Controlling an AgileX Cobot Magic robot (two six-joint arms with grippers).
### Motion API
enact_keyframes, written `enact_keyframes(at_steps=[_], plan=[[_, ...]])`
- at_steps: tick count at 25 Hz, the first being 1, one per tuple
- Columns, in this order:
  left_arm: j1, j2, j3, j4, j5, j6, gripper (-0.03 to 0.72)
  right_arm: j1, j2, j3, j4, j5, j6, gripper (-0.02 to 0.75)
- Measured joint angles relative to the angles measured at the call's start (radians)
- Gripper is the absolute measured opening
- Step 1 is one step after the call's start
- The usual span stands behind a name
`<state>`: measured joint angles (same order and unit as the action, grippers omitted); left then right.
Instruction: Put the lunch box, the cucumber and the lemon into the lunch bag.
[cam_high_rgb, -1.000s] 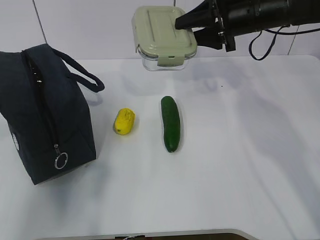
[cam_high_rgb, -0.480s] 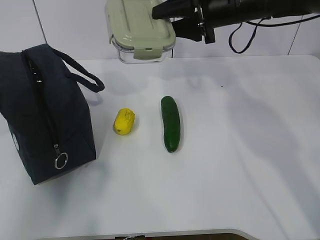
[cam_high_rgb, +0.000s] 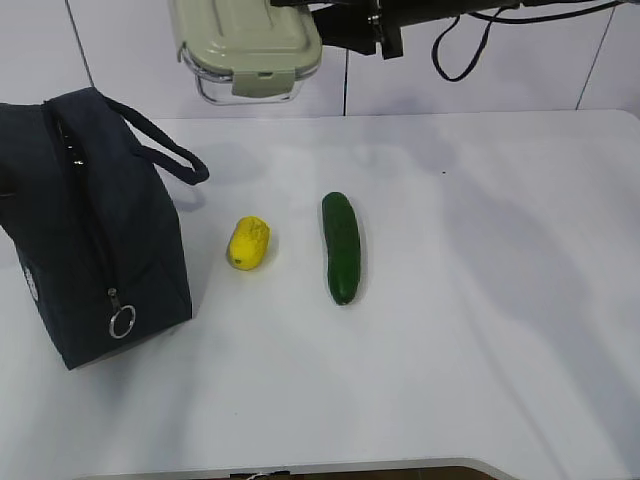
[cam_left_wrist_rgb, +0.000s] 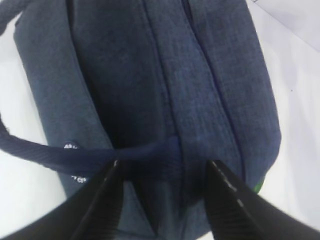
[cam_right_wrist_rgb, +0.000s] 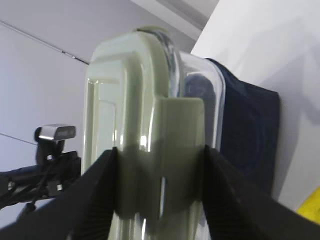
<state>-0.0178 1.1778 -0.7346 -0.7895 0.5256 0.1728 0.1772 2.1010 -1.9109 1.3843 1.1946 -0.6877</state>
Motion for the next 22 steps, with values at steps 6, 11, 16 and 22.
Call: enact_keyframes(at_steps=[6, 11, 16, 22], plan=[[0.0, 0.039, -0.001, -0.149, -0.014, 0.104, 0.38, 0.049, 0.0, 0.0, 0.0, 0.0, 0.005, 0.386], [0.0, 0.039, -0.001, -0.169, -0.021, 0.125, 0.372, 0.097, 0.0, 0.0, 0.0, -0.002, 0.005, 0.386], [0.0, 0.039, -0.001, -0.171, -0.026, 0.125, 0.228, 0.14, 0.0, 0.0, 0.0, -0.056, 0.005, 0.386], [0.0, 0.039, -0.001, -0.173, -0.026, 0.125, 0.049, 0.183, 0.0, 0.0, 0.001, -0.168, 0.005, 0.386]])
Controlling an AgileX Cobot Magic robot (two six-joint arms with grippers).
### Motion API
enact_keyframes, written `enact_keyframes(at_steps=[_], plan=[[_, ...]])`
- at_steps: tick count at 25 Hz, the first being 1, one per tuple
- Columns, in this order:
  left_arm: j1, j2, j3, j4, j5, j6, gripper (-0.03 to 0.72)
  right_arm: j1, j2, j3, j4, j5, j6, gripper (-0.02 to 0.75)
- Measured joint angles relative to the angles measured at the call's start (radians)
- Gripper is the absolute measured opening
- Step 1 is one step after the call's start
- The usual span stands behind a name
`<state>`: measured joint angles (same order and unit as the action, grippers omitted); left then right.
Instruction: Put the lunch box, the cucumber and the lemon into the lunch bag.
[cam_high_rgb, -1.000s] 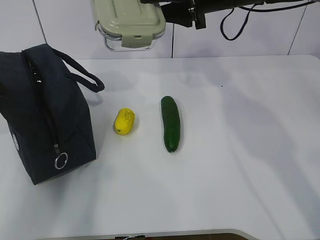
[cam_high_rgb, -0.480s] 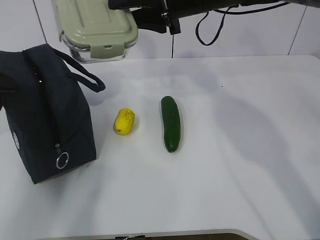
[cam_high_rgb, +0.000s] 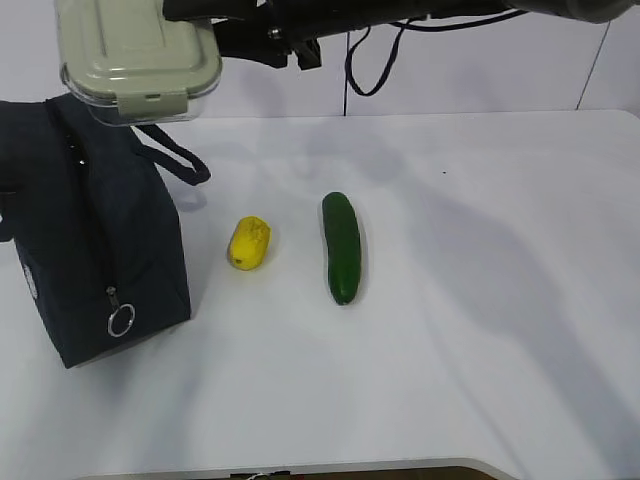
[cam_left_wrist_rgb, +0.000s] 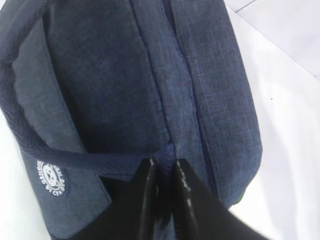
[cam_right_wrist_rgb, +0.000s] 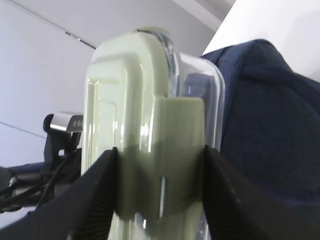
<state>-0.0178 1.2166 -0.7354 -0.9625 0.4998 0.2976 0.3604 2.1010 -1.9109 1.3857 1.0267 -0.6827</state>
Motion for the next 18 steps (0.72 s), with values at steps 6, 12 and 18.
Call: enact_keyframes(at_steps=[6, 12, 18], plan=[[0.002, 0.0, 0.0, 0.0, 0.0, 0.003, 0.011, 0.027, 0.0, 0.0, 0.018, -0.104, 0.0, 0.386], [0.002, 0.0, 0.0, 0.0, 0.02, 0.028, 0.011, 0.066, 0.031, 0.0, 0.061, -0.152, -0.01, 0.386], [0.002, 0.0, 0.0, 0.0, 0.052, 0.045, 0.009, 0.106, 0.036, 0.0, 0.066, -0.208, -0.091, 0.386]])
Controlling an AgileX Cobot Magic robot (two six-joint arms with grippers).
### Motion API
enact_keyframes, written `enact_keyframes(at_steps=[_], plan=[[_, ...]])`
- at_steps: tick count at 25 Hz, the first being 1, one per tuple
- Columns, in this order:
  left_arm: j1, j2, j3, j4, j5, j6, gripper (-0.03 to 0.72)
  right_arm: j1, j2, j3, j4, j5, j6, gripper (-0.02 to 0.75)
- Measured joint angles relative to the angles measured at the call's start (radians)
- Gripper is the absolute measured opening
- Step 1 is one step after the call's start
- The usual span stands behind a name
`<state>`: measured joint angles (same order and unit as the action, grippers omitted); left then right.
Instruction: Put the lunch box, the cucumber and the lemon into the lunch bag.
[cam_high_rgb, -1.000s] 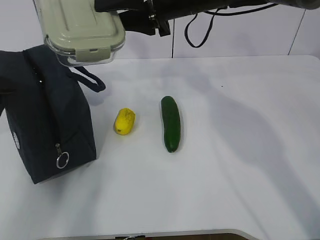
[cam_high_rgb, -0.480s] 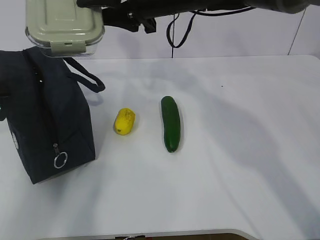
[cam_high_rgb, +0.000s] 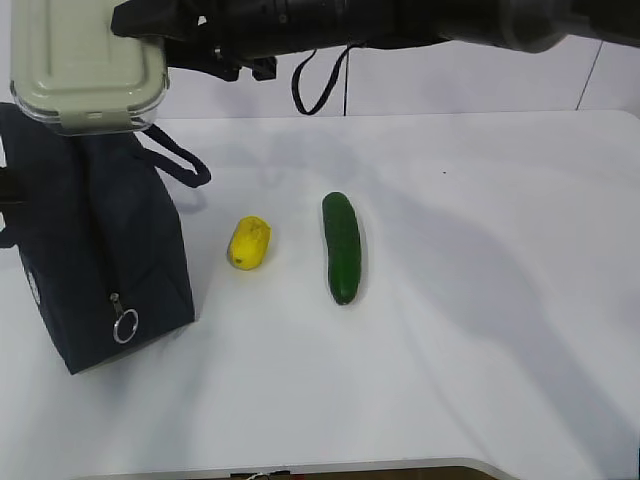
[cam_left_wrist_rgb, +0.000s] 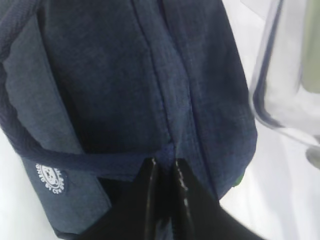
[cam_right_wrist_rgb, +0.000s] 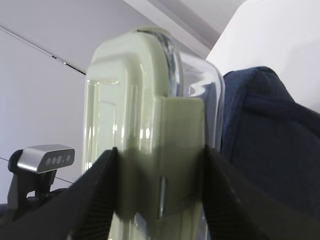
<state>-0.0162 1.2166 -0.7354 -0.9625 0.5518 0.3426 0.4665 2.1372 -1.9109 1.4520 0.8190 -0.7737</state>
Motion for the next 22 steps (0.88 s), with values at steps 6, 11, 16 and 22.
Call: enact_keyframes(at_steps=[6, 11, 16, 22], plan=[[0.0, 0.0, 0.0, -0.071, 0.032, 0.07, 0.008, 0.005, 0.024, 0.0, 0.01, -0.014, -0.015, 0.386], [0.0, -0.009, 0.0, -0.138, 0.045, 0.117, 0.008, 0.005, 0.058, 0.0, 0.018, -0.01, -0.015, 0.386], [0.0, -0.012, 0.0, -0.153, 0.05, 0.128, 0.008, 0.005, 0.069, 0.0, -0.05, -0.008, -0.041, 0.386], [0.0, -0.013, 0.0, -0.16, 0.056, 0.132, 0.008, 0.005, 0.069, 0.0, -0.24, 0.027, -0.056, 0.386]])
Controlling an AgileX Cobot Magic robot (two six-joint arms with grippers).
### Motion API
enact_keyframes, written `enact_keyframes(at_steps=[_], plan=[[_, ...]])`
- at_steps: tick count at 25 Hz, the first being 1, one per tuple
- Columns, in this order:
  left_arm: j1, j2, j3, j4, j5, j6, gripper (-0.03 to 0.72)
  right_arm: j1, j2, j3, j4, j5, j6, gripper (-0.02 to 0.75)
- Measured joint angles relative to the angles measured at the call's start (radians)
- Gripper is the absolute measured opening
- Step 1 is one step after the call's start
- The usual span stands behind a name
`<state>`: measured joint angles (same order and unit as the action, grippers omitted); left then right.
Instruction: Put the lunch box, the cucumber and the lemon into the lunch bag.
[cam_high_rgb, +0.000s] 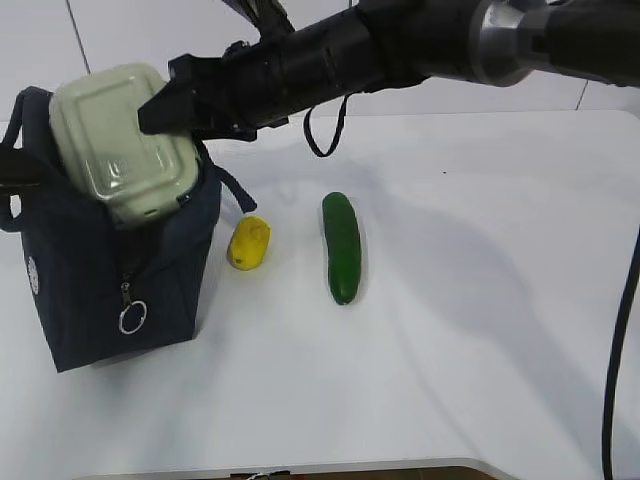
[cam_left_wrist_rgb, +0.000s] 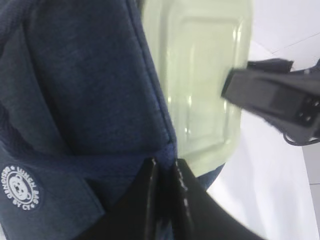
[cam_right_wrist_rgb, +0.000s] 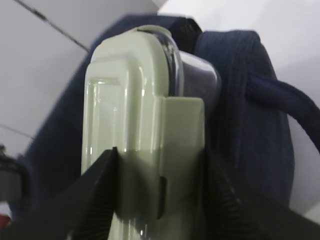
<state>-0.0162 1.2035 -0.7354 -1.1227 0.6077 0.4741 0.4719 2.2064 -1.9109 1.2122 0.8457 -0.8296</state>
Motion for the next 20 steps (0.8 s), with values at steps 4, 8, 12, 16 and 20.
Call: enact_keyframes(at_steps=[4, 8, 12, 16, 20], plan=[[0.0, 0.0, 0.0, -0.003, 0.0, 0.004, 0.008, 0.014, 0.0, 0.0, -0.086, 0.013, -0.014, 0.386], [0.0, 0.0, 0.0, -0.003, 0.0, 0.007, 0.008, 0.051, 0.002, 0.0, -0.132, -0.005, -0.02, 0.386], [0.0, 0.0, 0.0, -0.003, 0.007, 0.01, 0.008, 0.092, 0.014, 0.0, -0.194, -0.05, -0.048, 0.386], [0.0, -0.001, 0.0, -0.003, 0.013, 0.013, 0.008, 0.119, 0.019, 0.0, -0.223, -0.103, -0.1, 0.386], [0.0, -0.001, 0.0, -0.003, 0.02, 0.017, 0.008, 0.139, 0.036, 0.0, -0.224, -0.157, -0.143, 0.386]])
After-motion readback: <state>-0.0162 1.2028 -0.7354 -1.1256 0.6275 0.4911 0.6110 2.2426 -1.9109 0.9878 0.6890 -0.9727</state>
